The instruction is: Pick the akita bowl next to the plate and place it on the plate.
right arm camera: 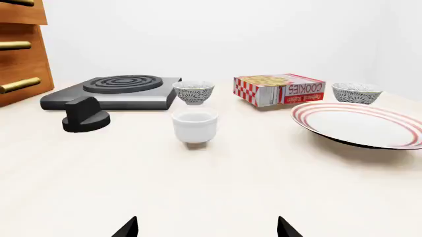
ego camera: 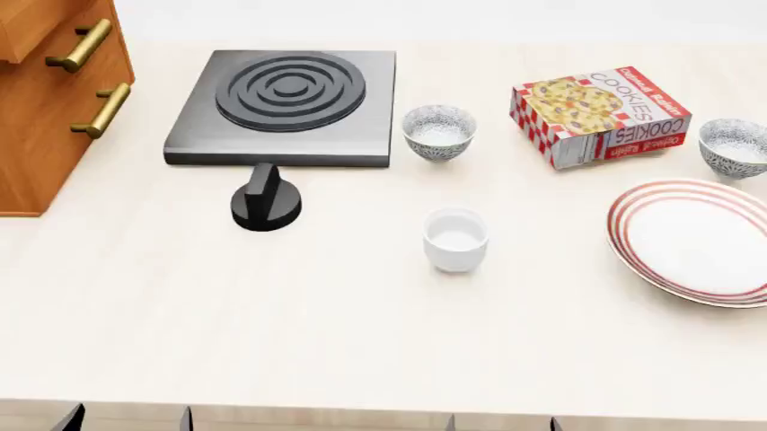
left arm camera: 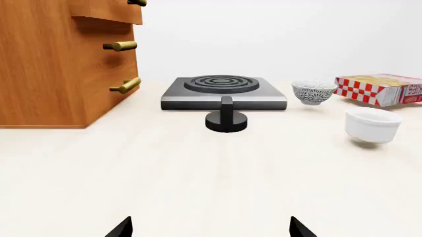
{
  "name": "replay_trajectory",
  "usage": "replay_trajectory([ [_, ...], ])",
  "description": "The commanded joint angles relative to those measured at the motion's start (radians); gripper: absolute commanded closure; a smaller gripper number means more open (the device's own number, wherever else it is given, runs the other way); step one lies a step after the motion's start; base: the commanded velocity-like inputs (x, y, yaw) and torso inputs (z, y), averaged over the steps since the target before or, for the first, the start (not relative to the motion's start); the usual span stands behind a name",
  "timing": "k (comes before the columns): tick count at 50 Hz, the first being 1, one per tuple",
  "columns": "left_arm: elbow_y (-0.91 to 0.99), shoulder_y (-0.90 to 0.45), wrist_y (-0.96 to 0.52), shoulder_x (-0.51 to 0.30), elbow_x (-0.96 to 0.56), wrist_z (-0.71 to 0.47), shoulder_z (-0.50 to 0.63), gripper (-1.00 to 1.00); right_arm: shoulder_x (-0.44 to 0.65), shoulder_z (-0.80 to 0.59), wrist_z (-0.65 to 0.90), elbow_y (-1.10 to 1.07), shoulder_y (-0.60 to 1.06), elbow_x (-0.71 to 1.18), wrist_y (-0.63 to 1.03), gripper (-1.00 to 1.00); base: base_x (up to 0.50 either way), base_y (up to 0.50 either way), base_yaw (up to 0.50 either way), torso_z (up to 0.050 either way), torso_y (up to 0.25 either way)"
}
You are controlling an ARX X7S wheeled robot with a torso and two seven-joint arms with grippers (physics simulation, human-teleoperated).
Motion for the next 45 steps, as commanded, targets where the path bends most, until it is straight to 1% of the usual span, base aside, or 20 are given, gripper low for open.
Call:
replay_trajectory([
  [1,-0.001,0.0,0.002,-0.016,-0.015,-0.019,0.019,-1.0,0.016,-0.025,0.022,0.002,-0.001,0.005,-0.002,-1.0,0.0,0.0,0.0,0.0,0.0],
  [11,0.006,0.001,0.0,-0.045,-0.05,-0.052,0.05,-1.0,0.045,-0.061,0.055,-0.003,0.0,0.032,0.004,-1.0,0.0,0.0,0.0,0.0,0.0],
  [13,0.001,-0.003,-0.014,-0.053,-0.009,-0.078,0.068,-1.0,0.05,-0.066,0.06,-0.003,0.0,0.034,0.005,-1.0,0.0,0.0,0.0,0.0,0.0],
  [15,-0.002,-0.001,0.002,-0.057,-0.021,-0.073,0.072,-1.0,0.053,-0.071,0.064,0.0,0.0,0.036,0.001,-1.0,0.0,0.0,0.0,0.0,0.0],
  [17,0.01,-0.003,-0.022,-0.054,-0.082,-0.057,0.055,-1.0,0.057,-0.074,0.068,-0.002,0.0,0.042,0.003,-1.0,0.0,0.0,0.0,0.0,0.0],
  [19,0.016,0.0,-0.024,-0.058,-0.086,-0.059,0.06,-1.0,0.06,-0.079,0.077,-0.001,0.001,0.036,0.004,-1.0,0.0,0.0,0.0,0.0,0.0],
  [22,0.044,-0.007,-0.099,-0.064,-0.152,-0.037,0.05,-1.0,0.063,-0.078,0.079,-0.008,0.0,0.054,0.01,-1.0,0.0,0.0,0.0,0.0,0.0],
  [25,0.065,-0.004,-0.116,-0.071,-0.179,-0.031,0.048,-1.0,0.068,-0.082,0.075,-0.011,-0.002,0.068,0.009,-1.0,0.0,0.0,0.0,0.0,0.0],
  [30,0.107,-0.033,-0.2,-0.089,-0.27,-0.039,-0.007,-1.0,0.078,-0.093,0.075,-0.031,-0.007,0.079,0.026,-1.0,0.0,0.0,0.0,0.0,0.0],
  [32,0.132,-0.063,-0.265,-0.108,-0.323,-0.054,-0.052,-1.0,0.082,-0.092,0.062,-0.082,-0.011,0.111,0.059,-1.0,0.0,0.0,0.0,0.0,0.0],
  [33,0.131,-0.073,-0.275,-0.116,-0.322,-0.06,-0.056,-1.0,0.084,-0.091,0.061,-0.098,-0.012,0.12,0.07,-1.0,0.0,0.0,0.0,0.0,0.0],
  [35,0.123,-0.107,-0.324,-0.123,-0.378,-0.08,-0.11,-1.0,0.09,-0.093,0.058,-0.169,-0.01,0.146,0.137,-1.0,0.0,0.0,0.0,0.0,0.0],
  [37,0.119,-0.122,-0.316,-0.137,-0.364,-0.094,-0.119,-1.0,0.094,-0.091,0.051,-0.218,-0.006,0.18,0.185,-1.0,0.0,0.0,0.0,0.0,0.0],
  [38,0.115,-0.133,-0.338,-0.15,-0.393,-0.088,-0.14,-1.0,0.097,-0.088,0.051,-0.264,0.0,0.205,0.229,-1.0,0.0,0.0,0.0,0.0,0.0],
  [41,0.061,-0.159,-0.329,-0.166,-0.403,-0.092,-0.176,-1.0,0.109,-0.072,0.053,-0.369,0.017,0.273,0.331,-1.0,0.0,0.0,0.0,0.0,0.0],
  [45,0.016,-0.173,-0.287,-0.193,-0.383,-0.082,-0.19,-1.0,0.134,-0.03,0.1,-0.558,0.075,0.386,0.529,-1.0,0.0,0.0,0.0,0.0,0.0],
])
